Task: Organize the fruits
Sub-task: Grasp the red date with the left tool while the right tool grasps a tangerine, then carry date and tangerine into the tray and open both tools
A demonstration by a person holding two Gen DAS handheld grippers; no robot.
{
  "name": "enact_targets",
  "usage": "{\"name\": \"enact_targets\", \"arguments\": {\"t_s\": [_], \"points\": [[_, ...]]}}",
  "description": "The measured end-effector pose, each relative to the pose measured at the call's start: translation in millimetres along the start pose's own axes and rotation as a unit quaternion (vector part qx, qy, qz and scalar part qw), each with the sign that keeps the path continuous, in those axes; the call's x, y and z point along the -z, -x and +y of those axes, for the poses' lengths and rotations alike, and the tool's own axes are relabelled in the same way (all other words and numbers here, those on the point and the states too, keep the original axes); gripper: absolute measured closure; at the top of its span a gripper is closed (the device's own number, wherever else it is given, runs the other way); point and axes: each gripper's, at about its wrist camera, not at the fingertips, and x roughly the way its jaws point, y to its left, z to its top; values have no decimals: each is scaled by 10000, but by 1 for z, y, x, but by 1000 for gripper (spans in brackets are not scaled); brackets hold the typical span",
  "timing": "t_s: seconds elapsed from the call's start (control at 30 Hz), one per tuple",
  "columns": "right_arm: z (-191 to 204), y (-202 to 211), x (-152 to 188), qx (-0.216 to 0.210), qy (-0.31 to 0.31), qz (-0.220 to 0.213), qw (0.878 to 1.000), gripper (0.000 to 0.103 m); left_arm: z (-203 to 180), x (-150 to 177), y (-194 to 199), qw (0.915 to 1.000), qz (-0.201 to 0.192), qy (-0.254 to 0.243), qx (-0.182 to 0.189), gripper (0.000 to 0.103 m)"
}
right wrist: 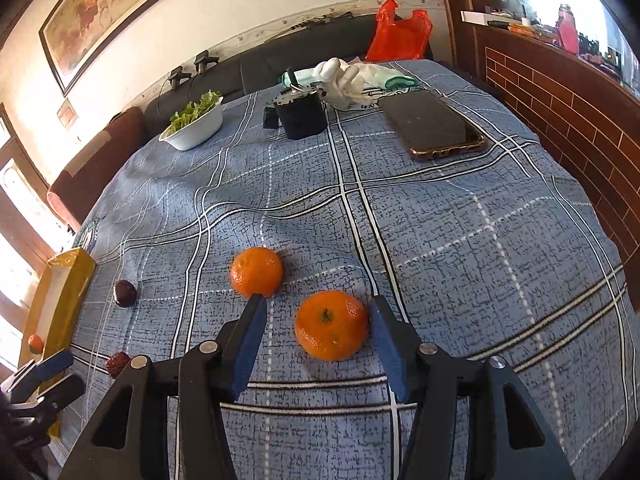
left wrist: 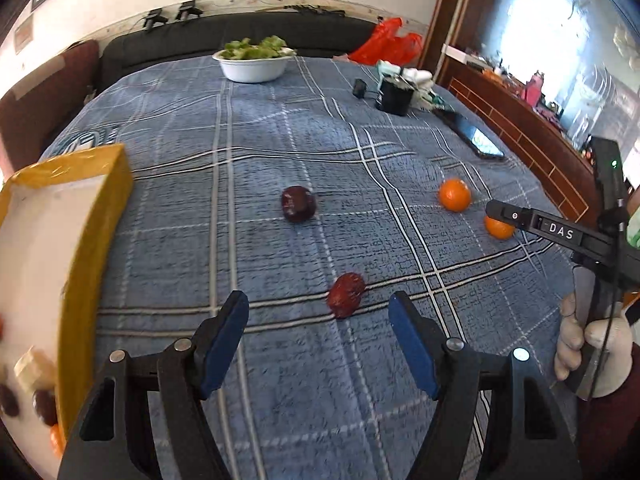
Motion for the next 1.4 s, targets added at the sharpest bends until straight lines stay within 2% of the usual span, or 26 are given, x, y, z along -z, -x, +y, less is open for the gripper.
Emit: {"name": "enact_targets", "arguments": {"t_s": [0.17, 0.27, 0.37, 0.4, 0.43, 0.53, 0.63, 0.87, 1.1, 1.4], "points": [[-5, -8, 1, -68, -92, 111, 9999, 46, -13, -5, -25, 9997, 135, -221, -3, 33], [-6, -8, 0, -76, -126, 106, 9998, 46, -19, -5, -32, 9993, 188, -332, 12, 42], [-3, -9, 1, -3, -58, 104, 9999, 46, -25, -2, -34, 9983, 140, -512, -229, 62], [-2, -10, 1, 34, -27, 104, 9999, 46, -26, -2, -34, 9981, 134, -538, -275, 77], [-1, -10, 1, 57, -4, 103, 9999, 46, -26, -3, -33, 9980, 132, -541, -313, 84], [1, -10, 2, 159, 62, 95, 9998, 48, -21, -3, -32, 9986, 123, -420, -280, 84], [1, -9, 3, 274, 74, 86, 9996, 61, -17, -2, -28, 9991, 90, -306, -275, 84], [6, -1, 7, 413, 213, -72, 9989, 61, -8, 1, 2, 9996, -171, -43, -236, 84], [14, 30, 7, 179, 151, -364, 9991, 61, 2, 8, 52, 9978, -588, 101, -296, 84], [48, 65, 21, 32, 364, -384, 9986, 61, 19, 22, 103, 9927, -1122, 405, -187, 84]]}}
